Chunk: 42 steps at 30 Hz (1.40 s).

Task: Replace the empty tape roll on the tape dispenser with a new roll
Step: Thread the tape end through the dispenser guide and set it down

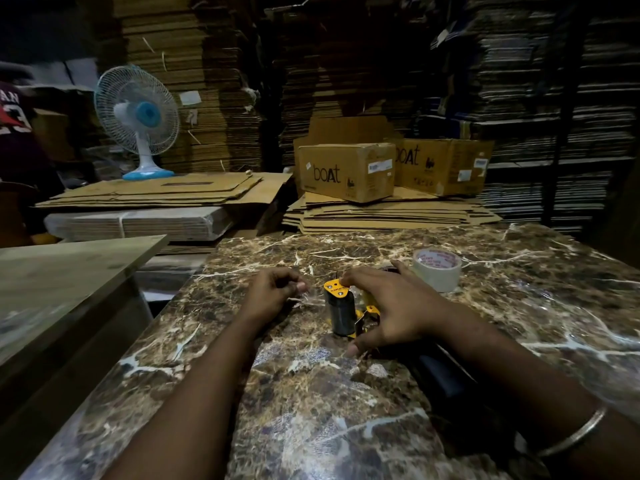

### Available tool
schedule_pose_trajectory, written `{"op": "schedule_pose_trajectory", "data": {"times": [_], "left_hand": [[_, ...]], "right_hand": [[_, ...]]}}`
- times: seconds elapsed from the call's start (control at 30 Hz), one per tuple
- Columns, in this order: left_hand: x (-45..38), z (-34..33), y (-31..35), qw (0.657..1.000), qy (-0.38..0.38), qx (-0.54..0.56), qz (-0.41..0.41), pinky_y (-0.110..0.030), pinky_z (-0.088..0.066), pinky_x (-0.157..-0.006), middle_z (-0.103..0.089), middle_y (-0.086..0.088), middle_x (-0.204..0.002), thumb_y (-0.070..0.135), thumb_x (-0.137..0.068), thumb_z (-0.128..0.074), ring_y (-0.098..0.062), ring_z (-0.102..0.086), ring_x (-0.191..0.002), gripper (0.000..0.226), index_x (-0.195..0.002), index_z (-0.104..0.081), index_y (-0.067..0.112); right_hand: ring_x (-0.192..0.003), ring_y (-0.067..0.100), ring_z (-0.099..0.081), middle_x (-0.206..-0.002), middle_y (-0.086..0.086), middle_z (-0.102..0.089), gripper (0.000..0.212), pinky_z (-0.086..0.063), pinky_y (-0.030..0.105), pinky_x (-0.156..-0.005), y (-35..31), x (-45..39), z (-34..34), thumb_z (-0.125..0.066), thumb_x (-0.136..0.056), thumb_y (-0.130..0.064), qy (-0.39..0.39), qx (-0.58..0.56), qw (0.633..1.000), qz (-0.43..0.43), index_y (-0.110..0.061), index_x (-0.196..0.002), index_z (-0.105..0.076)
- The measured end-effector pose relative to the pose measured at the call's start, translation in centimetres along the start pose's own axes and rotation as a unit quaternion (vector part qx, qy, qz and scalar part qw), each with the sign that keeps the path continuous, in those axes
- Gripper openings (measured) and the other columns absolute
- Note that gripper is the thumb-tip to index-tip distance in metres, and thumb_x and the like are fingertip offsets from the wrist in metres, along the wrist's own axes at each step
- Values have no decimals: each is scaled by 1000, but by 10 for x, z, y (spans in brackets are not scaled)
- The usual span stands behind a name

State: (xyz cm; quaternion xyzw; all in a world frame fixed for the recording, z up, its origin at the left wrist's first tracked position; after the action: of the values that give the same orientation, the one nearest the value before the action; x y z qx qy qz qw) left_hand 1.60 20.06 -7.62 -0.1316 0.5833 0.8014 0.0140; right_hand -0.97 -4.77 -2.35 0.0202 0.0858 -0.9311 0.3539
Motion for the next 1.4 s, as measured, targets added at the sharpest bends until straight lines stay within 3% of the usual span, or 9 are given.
{"op": "schedule_pose_trajectory", "data": {"times": [0.17, 0.27, 0.43, 0.73, 0.93, 1.1, 1.17, 1.27, 1.4], "left_hand": [[-3, -6, 0, 999, 5, -35, -14, -19, -44, -53, -75, -9, -87, 4, -89, -68, -3, -61, -60, 7, -88, -74, 6], [-5, -4, -4, 999, 9, -33, -14, -21, -47, -53, -76, -9, -87, 5, -88, -70, -10, -65, -67, 7, -86, -75, 9], [-5, -7, -5, 999, 8, -31, -6, -39, -58, -78, -78, -5, -90, 8, -86, -73, -23, -72, -88, 3, -87, -76, 8], [0, -9, 1, 999, 12, -41, -13, -27, -50, -68, -75, 3, -84, 9, -88, -70, -10, -68, -76, 5, -89, -75, 7], [-2, -7, -2, 999, 14, -51, -8, -33, -53, -71, -76, 3, -83, 12, -87, -72, -13, -69, -78, 4, -86, -75, 11], [-4, -5, -4, 998, 16, -67, -9, -39, -57, -78, -77, 3, -86, 17, -86, -73, -17, -71, -84, 4, -83, -76, 16], [-5, -4, -6, 998, 8, -65, -4, -40, -58, -73, -77, 1, -85, 18, -86, -73, -18, -72, -81, 3, -84, -76, 17], [-8, -5, -8, 998, -16, -63, 0, -26, -46, -50, -71, 3, -72, 19, -88, -72, -3, -60, -54, 5, -85, -74, 15], [-19, -4, -11, 997, -71, -40, 8, -22, -40, -47, -63, -5, -65, 17, -87, -74, -9, -52, -53, 15, -81, -71, 3]], "right_hand": [[-137, 17, -45, -150, -9, -46, 105, -19, 53, -119, -5, -9, 12, -82, -57, -68, -38, -17, 999, -4, -28, -142, -35], [-126, 19, -53, -142, -7, -55, 106, -26, 47, -113, -11, -13, 19, -88, -52, -63, -35, -25, 999, -10, -31, -139, -39], [-139, 14, -40, -153, -13, -44, 111, -24, 45, -120, -11, -11, 22, -90, -49, -63, -34, -44, 998, -17, -36, -146, -41], [-135, 15, -41, -144, -11, -53, 96, -10, 44, -122, -21, -10, 28, -87, -49, -67, -8, -13, 999, -38, -36, -133, -53], [-125, 20, -49, -130, -9, -62, 76, -31, 38, -107, -24, -20, 21, -83, -60, -65, 36, 23, 998, -39, -34, -125, -59], [-122, 21, -51, -129, -8, -64, 68, -34, 37, -103, -20, -24, 16, -81, -64, -63, 55, 8, 997, -44, -34, -123, -61], [-118, 19, -57, -125, -9, -67, 65, -39, 36, -100, -17, -27, 15, -80, -65, -66, 60, -15, 997, -38, -32, -119, -65], [-108, 20, -64, -113, -8, -73, 62, -51, 38, -95, -12, -36, 14, -79, -61, -70, 69, -50, 996, -37, -28, -106, -71], [-106, 15, -65, -110, -10, -74, 59, -52, 38, -94, -2, -41, 10, -83, -56, -69, 90, -87, 992, -32, -30, -100, -75]]}}
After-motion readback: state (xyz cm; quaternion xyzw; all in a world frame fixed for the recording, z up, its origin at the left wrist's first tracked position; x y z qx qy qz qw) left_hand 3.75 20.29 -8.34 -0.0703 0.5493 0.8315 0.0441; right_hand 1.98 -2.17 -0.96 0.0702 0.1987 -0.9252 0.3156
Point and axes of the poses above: each hand's wrist, its own x-axis away from the middle knuckle, its own z-axis out of the back of the hand, y = z × x, the point moved 1 cm from there along -x, towards the middle knuckle
